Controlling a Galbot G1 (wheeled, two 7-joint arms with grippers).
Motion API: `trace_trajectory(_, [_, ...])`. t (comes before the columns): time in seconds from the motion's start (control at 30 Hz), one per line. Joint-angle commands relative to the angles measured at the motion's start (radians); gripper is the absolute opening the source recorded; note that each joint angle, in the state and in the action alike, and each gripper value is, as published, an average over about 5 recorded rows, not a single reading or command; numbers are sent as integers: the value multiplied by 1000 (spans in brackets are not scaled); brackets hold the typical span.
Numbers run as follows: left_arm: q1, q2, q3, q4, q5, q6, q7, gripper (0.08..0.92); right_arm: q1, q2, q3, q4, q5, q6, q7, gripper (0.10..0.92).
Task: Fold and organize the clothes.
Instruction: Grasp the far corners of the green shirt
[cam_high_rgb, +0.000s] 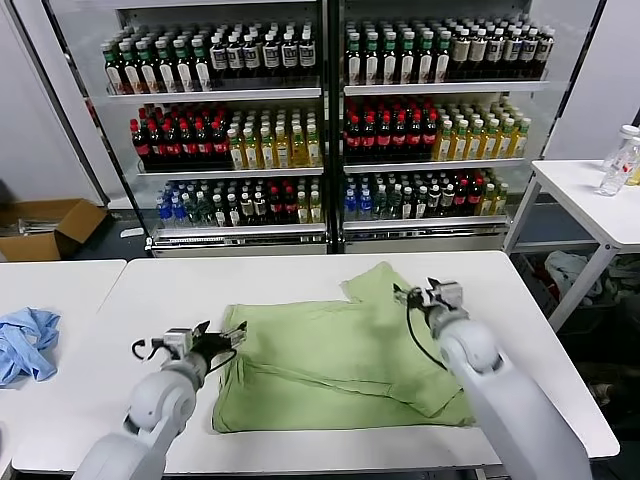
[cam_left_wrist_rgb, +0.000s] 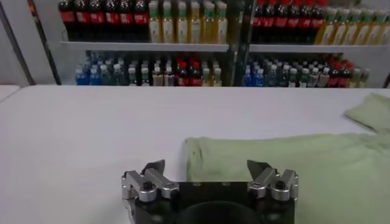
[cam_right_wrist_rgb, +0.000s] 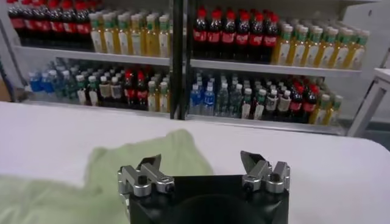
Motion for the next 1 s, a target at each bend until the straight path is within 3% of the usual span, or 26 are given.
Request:
trace_trajectory(0.03, [-179, -3, 90, 198, 8, -1, -5, 823, 196, 69, -91, -296, 18, -6, -5, 823])
trace_trajectory(0.2, [-174, -5, 93, 217, 8, -1, -1, 801, 224, 121, -100, -410, 17, -7, -41, 778])
trace_trajectory(0.5, [-130, 13, 85, 186, -48, 1, 15, 558, 227, 160, -112, -470, 36, -8, -74, 533])
trace_trajectory(0.77, [-79, 10, 73, 139, -87, 0, 26, 324, 198, 131, -133, -406, 52, -6, -104, 308])
trace_trajectory(1.0, [-63, 15, 35, 89, -177, -9, 34, 131, 167, 76, -134, -255, 78, 20, -103, 121])
